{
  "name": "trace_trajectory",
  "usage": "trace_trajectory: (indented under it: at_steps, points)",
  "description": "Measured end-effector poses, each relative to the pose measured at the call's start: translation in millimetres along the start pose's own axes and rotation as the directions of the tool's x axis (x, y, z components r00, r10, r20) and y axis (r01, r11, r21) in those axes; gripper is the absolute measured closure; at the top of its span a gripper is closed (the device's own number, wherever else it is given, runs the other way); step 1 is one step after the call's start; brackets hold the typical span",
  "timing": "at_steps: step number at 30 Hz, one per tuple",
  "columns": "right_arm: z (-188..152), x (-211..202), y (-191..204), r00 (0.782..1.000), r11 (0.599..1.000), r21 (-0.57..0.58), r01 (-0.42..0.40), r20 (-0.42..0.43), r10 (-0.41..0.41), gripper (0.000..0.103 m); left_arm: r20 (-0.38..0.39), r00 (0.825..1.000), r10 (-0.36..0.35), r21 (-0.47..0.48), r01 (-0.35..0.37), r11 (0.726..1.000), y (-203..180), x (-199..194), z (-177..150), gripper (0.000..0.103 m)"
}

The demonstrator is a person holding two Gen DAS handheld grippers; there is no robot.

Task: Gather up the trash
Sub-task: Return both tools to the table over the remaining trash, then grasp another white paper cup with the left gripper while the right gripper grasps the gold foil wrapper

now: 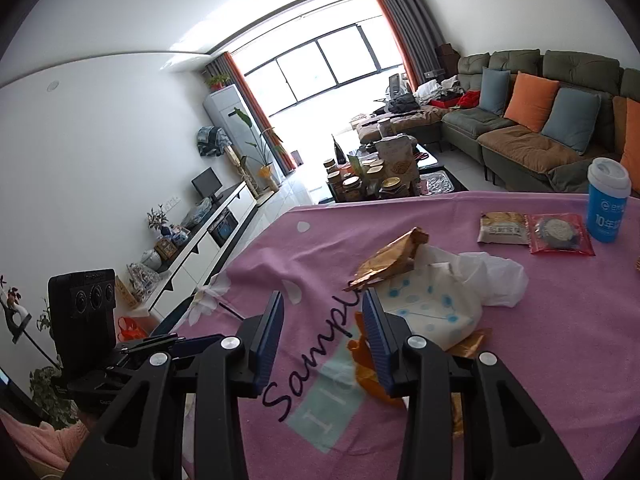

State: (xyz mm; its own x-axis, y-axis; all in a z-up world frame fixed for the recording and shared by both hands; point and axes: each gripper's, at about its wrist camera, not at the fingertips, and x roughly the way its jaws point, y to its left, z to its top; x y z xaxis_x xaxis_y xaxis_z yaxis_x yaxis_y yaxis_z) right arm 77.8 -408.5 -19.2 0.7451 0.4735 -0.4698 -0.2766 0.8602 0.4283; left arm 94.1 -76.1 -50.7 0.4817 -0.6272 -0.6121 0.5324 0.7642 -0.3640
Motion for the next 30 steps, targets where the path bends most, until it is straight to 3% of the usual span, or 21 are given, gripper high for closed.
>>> trace_trajectory:
  at_steps: [4, 8, 19, 25, 27, 30]
  points:
    - [2, -11, -29, 0.999, 0.998, 0.052, 0.03, 0.027, -0.032, 0.065, -0.042, 0.997, -0.057, 0.03, 0.059, 0.998, -27, 33, 17, 0.047]
    - [1, -16, -54, 0.999, 0.995, 0.093, 0.036, 0.033, -0.039, 0.065, -0.094, 0.989, -0.116, 0.0, 0.117, 0.993, -42, 63, 30, 0.047]
    - [3, -11, -75, 0.999, 0.993, 0.115, 0.025, 0.027, -0.029, 0.065, -0.172, 0.962, -0.213, -0.076, 0.202, 0.976, -65, 130, 55, 0.049]
    - [13, 1, -76, 1.0, 0.995, 0.104, 0.002, 0.008, -0.003, 0.065, -0.207, 0.943, -0.261, -0.135, 0.237, 0.962, -63, 154, 55, 0.072]
    - [17, 8, -72, 1.0, 0.995, 0.096, -0.007, -0.003, 0.008, 0.064, -0.21, 0.94, -0.268, -0.143, 0.242, 0.96, -58, 156, 54, 0.089]
    - [23, 19, -67, 1.0, 0.997, 0.078, -0.016, -0.022, 0.018, 0.065, -0.204, 0.94, -0.275, -0.153, 0.247, 0.957, -52, 153, 51, 0.09]
